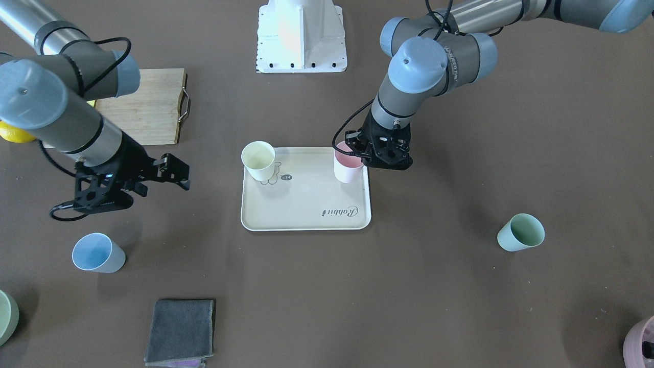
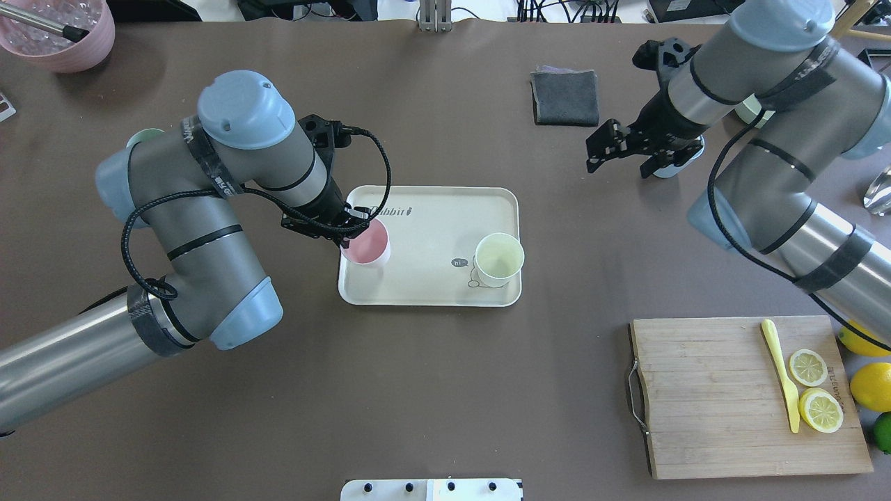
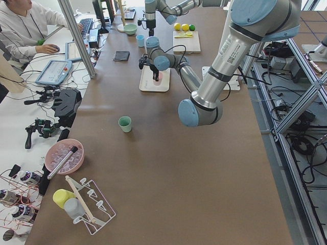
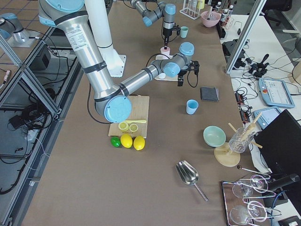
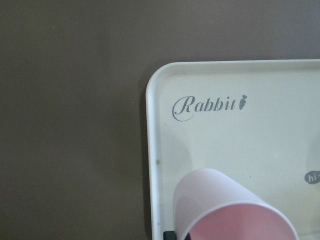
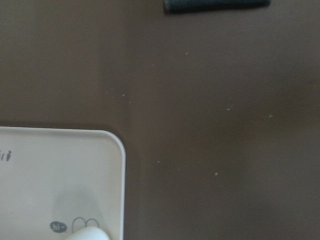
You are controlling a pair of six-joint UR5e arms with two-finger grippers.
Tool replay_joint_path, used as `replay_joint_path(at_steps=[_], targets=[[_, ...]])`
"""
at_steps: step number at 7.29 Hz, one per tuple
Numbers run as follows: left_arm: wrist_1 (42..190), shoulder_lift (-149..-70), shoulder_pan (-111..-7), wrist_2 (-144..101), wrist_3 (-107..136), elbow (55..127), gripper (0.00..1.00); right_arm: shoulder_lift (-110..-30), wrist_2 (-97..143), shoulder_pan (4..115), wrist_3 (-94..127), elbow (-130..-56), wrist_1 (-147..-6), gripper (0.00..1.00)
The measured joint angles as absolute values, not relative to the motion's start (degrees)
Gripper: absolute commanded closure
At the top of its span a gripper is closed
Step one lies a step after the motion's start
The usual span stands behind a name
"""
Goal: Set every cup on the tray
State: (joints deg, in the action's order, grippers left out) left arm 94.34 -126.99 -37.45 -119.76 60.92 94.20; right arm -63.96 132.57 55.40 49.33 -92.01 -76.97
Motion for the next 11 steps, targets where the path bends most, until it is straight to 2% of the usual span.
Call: replay_joint_path(at_steps=[1,2,3,4,7,8,9,11], targets=[[94.4,-127.6,-36.6,-118.8,61.3,93.1,1.00,-63.9,133.0,58.5,43.4,-88.0,-77.0,0.00],[94.4,-128.0,-35.8,-118.0,61.7,92.5,0.01,-63.8,133.1,61.3,38.2,-84.1,-77.0,0.00],[94.4,-128.3,-35.3,-117.6,62.6,92.1,0.02,-63.7,132.9,63.5,34.3,-80.3,-77.0,0.04],[94.4,-128.7,-35.0,-116.9,64.0,92.0,0.02,-63.5,132.6,64.9,32.1,-77.3,-76.9,0.13],[94.2,-128.9,-35.0,-115.3,65.5,92.9,0.02,-62.6,132.2,64.9,31.7,-73.0,-76.6,0.15],[94.0,-128.7,-35.1,-115.3,65.6,93.4,0.02,-62.1,132.0,63.9,32.1,-71.9,-76.4,0.31],[93.9,-128.5,-35.4,-115.3,65.6,94.0,0.02,-62.0,131.9,62.8,32.5,-71.5,-76.2,0.99],[93.6,-127.3,-38.0,-115.9,64.2,95.0,0.02,-62.0,131.9,61.3,33.6,-72.0,-76.1,1.00]])
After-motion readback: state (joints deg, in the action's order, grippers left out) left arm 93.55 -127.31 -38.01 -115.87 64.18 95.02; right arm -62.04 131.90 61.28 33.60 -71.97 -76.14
